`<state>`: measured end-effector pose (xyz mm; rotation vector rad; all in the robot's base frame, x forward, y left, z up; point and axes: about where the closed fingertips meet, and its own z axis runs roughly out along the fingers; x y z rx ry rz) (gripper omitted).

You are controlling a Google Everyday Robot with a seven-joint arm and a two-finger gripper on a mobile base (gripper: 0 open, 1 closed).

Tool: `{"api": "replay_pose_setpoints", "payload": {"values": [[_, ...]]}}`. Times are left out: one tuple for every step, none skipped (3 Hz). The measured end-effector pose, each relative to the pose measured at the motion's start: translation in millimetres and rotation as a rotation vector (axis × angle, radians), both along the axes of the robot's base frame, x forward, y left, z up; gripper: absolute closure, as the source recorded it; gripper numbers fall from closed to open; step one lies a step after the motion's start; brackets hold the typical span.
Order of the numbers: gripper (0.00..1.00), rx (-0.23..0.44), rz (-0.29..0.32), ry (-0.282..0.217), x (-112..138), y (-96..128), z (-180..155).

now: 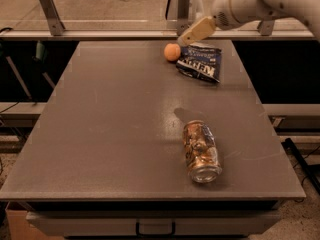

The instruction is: Move orange near blue chip bag

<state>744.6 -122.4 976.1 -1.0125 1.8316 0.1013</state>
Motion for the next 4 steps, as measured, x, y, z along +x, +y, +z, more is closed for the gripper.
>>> {"api": "replay_pose_setpoints", "payload": {"values": [[0.0,-0.005,-0.009,-0.071,-37.9,-31.3,26.3],[0.0,-0.023,-0.013,-0.196,-81.9,-46.4,66.5],[0.0,0.01,0.0,-0.35,-126.8,-41.4,115.0],[0.0,0.02,0.016,-0.404,-148.0,-41.9,132.6]]}}
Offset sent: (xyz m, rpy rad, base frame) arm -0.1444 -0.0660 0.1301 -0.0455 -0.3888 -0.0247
